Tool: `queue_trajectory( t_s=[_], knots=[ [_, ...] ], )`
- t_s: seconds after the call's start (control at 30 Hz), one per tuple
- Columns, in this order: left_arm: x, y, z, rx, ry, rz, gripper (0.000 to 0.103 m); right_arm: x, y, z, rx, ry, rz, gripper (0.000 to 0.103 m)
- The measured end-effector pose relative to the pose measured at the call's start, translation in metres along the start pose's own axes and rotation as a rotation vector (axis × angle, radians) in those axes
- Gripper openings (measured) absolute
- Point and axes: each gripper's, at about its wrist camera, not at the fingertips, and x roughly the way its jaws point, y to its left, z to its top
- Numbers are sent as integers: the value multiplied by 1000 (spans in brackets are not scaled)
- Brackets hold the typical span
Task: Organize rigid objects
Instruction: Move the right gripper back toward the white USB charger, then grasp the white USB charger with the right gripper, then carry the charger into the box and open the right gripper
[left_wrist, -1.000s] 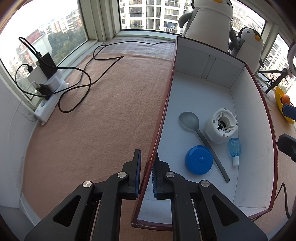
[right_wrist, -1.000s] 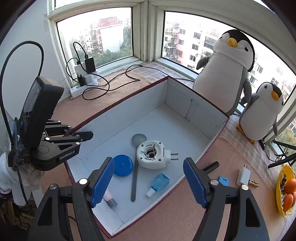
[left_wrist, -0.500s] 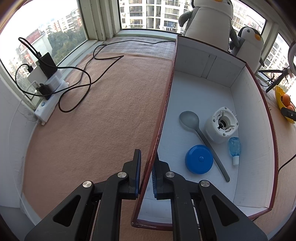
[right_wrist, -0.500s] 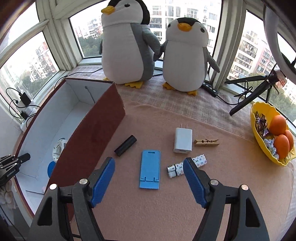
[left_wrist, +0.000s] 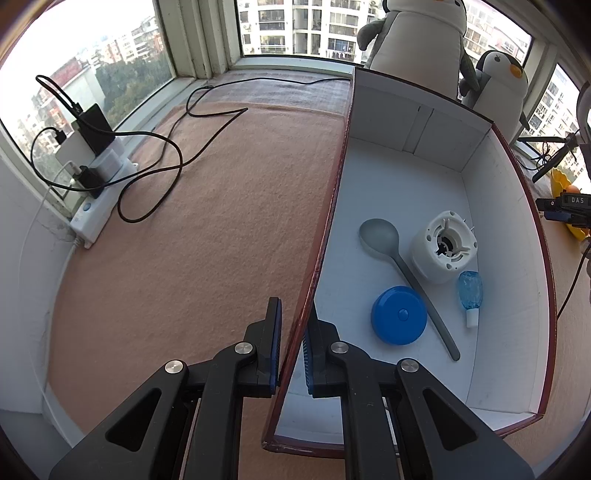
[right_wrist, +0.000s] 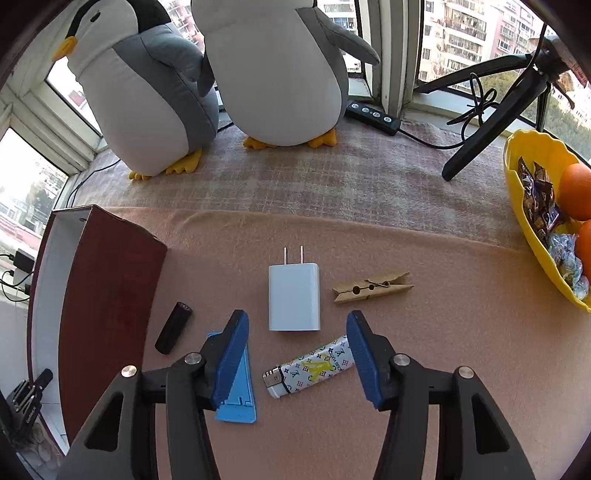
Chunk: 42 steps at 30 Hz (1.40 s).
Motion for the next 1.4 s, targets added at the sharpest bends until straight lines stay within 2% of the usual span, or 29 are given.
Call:
queue_trajectory(
  t_s=[0.33,0.47,0.53,0.63,0.73,1.0,1.4],
  knots=[
    [3,2,-1,-6,17,-2,9,37,13,11,-43,57,-47,47],
    [3,2,-1,-9,17,-2,9,45,22,14,-88,64,-102,45],
    [3,2,-1,-8,17,-2,9,51,26,14,-120,74,-142,32],
    [3,3,-1,-7,17,-2,9,54,28,12,-145,68,-170,32],
    [3,2,-1,-7,17,-2,9,51,27,8,-149,62,-163,32],
    [3,3,-2,-11,18,-7,9,23,29,-16,-150,-1,-137,32],
    [1,4,-2,-13,15,-12,9,-48,97,-40,-293,-132,-23,32]
  ],
)
